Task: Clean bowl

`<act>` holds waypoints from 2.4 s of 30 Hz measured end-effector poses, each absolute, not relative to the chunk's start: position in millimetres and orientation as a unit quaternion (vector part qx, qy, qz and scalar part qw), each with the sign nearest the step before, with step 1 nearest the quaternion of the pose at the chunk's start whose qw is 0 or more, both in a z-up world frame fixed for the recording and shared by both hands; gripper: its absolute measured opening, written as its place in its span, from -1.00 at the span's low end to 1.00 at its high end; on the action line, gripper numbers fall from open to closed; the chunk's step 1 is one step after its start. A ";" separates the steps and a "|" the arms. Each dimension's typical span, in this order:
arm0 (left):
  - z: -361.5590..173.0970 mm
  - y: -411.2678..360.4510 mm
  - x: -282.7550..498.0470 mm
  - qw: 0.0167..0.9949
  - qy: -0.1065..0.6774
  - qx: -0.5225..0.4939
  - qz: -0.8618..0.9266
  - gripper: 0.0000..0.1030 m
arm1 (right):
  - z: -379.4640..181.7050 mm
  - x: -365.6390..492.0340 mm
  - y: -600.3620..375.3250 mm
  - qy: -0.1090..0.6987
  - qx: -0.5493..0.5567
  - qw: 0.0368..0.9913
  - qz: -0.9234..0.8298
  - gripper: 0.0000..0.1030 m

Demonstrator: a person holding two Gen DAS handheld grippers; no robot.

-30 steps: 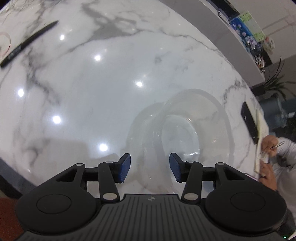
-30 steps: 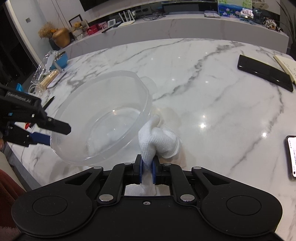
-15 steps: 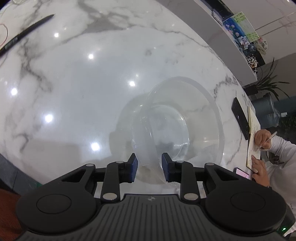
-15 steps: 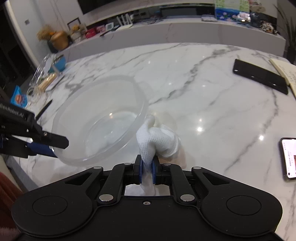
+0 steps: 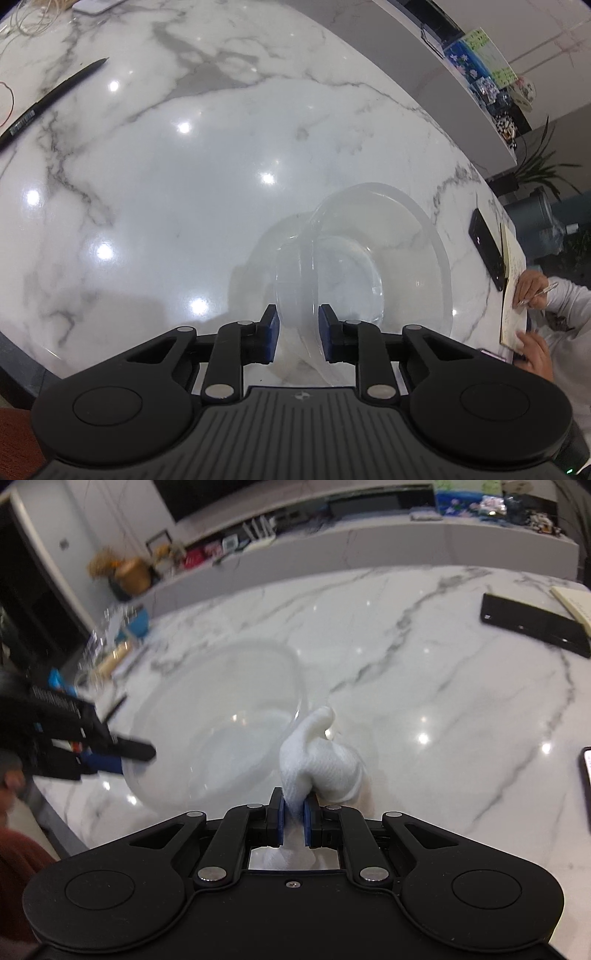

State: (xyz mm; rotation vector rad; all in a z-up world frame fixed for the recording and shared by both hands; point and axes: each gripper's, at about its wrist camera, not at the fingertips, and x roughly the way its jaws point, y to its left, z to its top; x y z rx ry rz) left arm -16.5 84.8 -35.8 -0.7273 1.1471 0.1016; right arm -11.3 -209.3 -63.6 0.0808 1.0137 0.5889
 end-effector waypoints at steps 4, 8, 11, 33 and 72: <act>-41.2 84.0 -19.5 0.765 0.538 -0.351 0.050 -0.55 | -59.7 -19.6 -212.9 0.480 0.035 0.832 0.276 -0.83; -47.4 77.7 -23.0 0.750 0.547 -0.370 0.047 -0.28 | -60.7 -20.8 -213.4 0.481 0.033 0.832 0.274 -0.83; -47.7 73.6 -22.9 0.751 0.548 -0.365 0.041 -0.27 | -60.6 -22.1 -213.0 0.480 0.027 0.833 0.274 -0.83; -37.7 80.9 -15.2 0.782 0.545 -0.301 0.027 -0.74 | -62.0 -18.9 -217.3 0.493 0.048 0.825 0.271 -0.82; -48.9 79.9 -16.4 0.762 0.554 -0.334 0.022 -0.67 | -42.2 -23.9 -257.0 0.445 0.101 0.863 0.217 -0.78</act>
